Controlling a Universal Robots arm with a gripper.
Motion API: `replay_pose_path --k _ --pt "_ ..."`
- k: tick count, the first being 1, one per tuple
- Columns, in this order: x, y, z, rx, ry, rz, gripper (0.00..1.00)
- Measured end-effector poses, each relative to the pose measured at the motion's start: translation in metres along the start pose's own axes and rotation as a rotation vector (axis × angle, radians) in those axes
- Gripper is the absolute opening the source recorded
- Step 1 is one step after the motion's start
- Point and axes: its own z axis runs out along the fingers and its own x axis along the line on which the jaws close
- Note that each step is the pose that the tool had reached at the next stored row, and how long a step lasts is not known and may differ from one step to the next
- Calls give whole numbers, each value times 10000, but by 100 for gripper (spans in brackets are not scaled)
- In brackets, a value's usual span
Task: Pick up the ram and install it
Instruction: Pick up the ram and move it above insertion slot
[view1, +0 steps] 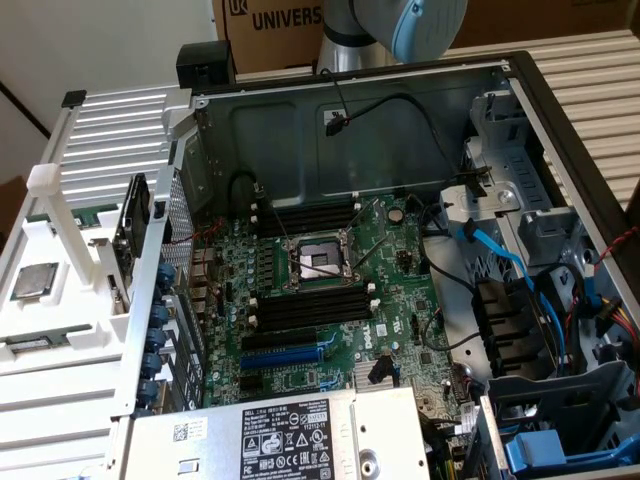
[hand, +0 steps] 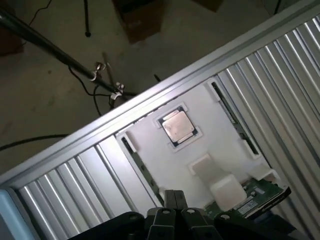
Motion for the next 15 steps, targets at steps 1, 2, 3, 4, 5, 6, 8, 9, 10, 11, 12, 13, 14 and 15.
replay_pose_path --k 1,2,3,4,5,6,8,9,10,11,12,13,14,15 --pt "0 0 12 -1 3 -184 10" --pt "0 0 25 -3 6 -391 10" --pt "0 0 36 -4 9 -561 10" --pt "0 -1 47 -5 12 -744 10" --pt "1 -1 58 -6 15 -916 10" --pt "1 -1 69 -7 18 -1080 10" --pt "2 -2 92 -9 23 -1412 10" --pt "3 -2 104 -10 26 -1582 10" --pt "3 -3 115 -11 30 -1745 10" --pt "4 -4 127 -12 32 -1918 10" --pt "5 -5 138 -12 34 -2070 10" --pt "7 -6 148 -14 37 -2208 10" --pt "13 -10 166 -15 42 -2472 10" --pt "17 -12 173 -17 45 -2588 10"
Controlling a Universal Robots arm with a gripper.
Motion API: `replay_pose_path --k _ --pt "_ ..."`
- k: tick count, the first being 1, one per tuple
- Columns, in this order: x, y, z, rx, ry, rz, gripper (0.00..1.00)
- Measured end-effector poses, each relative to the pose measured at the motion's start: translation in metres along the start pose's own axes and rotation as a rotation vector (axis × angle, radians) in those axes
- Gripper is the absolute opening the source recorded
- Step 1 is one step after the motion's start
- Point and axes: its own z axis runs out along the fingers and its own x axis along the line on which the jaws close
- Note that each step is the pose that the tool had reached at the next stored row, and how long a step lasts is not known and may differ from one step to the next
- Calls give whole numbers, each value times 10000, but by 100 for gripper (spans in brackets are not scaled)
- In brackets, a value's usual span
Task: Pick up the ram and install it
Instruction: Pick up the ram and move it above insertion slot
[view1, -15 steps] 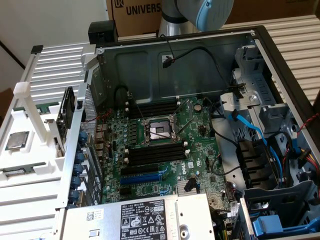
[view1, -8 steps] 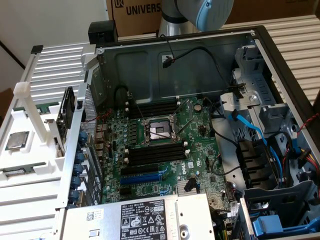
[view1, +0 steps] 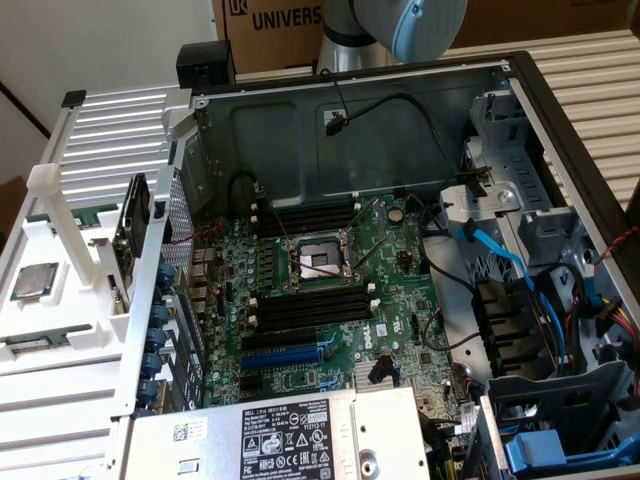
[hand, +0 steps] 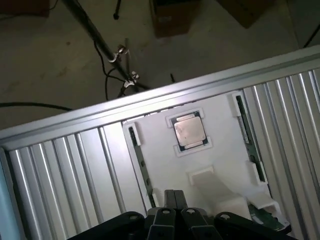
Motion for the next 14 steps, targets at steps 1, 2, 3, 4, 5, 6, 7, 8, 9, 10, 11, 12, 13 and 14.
replay_pose_path --k 1,2,3,4,5,6,7,8,9,10,11,12,13,14 --pt "6 -1 6 -1 2 -103 10" --pt "13 -3 14 -1 3 -201 10" --pt "22 -6 20 0 3 -281 10" --pt "34 -10 25 6 3 -349 10" --pt "48 -13 27 35 -3 -408 10" --pt "96 -26 34 275 -61 -564 10" --pt "111 -30 36 359 -82 -612 10" --pt "126 -35 39 423 -96 -660 10" --pt "141 -38 43 476 -111 -709 10" --pt "155 -42 50 514 -123 -759 10" --pt "170 -46 58 538 -132 -812 10" --pt "186 -50 68 548 -141 -862 10" --pt "202 -54 79 553 -150 -908 10" --pt "235 -62 111 546 -173 -989 10"
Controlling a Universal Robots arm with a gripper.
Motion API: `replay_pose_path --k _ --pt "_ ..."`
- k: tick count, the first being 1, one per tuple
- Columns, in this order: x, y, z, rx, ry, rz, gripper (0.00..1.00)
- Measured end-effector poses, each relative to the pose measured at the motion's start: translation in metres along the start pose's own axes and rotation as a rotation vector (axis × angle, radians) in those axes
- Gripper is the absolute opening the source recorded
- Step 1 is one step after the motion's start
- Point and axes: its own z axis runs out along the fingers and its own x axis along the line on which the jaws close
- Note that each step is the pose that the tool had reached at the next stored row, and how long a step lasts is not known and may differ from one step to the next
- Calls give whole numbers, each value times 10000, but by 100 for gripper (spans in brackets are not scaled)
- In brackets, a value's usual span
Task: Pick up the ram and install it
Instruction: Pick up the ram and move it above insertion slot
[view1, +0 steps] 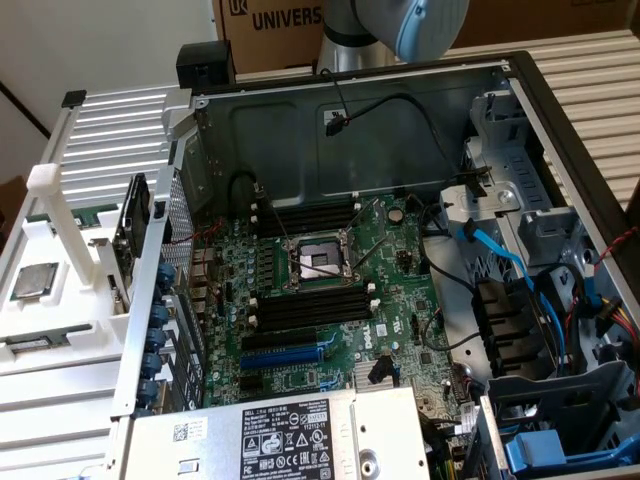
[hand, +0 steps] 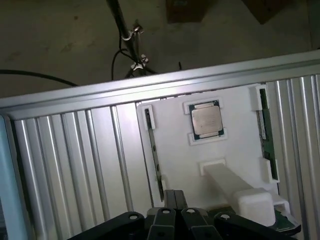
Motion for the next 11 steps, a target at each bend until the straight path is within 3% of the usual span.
replay_pose_path --k 6,11 --pt "97 -11 110 -6 -29 -47 10" --pt "121 -11 196 -72 -47 -46 10"
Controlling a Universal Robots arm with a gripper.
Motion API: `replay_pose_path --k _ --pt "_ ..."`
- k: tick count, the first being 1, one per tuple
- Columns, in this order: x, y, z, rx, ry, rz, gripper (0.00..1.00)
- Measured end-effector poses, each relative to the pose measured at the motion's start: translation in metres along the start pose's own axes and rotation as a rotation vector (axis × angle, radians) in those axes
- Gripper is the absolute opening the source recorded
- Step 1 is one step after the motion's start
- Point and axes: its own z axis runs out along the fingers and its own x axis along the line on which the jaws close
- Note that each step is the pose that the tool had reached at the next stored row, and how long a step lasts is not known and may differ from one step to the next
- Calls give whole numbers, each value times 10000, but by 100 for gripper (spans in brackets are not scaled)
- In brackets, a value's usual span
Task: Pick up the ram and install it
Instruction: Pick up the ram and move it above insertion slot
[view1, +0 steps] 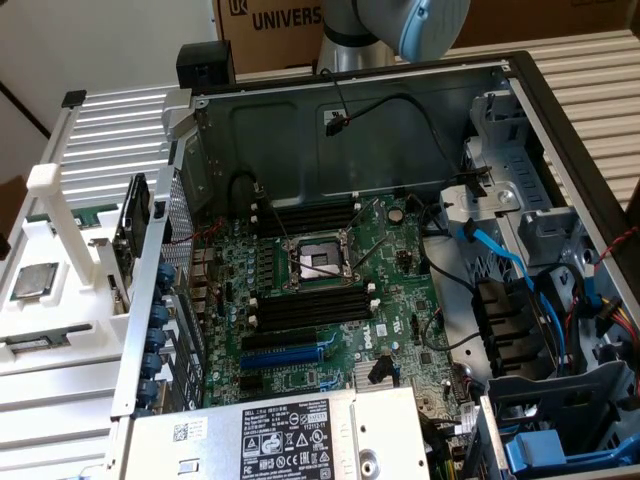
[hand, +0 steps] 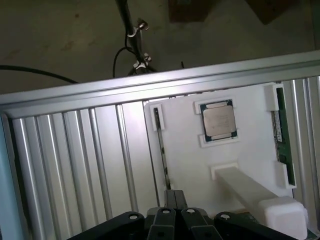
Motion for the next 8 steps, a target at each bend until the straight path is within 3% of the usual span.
replay_pose_path --k 6,8 --pt "24 0 97 -115 -21 4 10" --pt "41 -1 144 -186 -31 5 10"
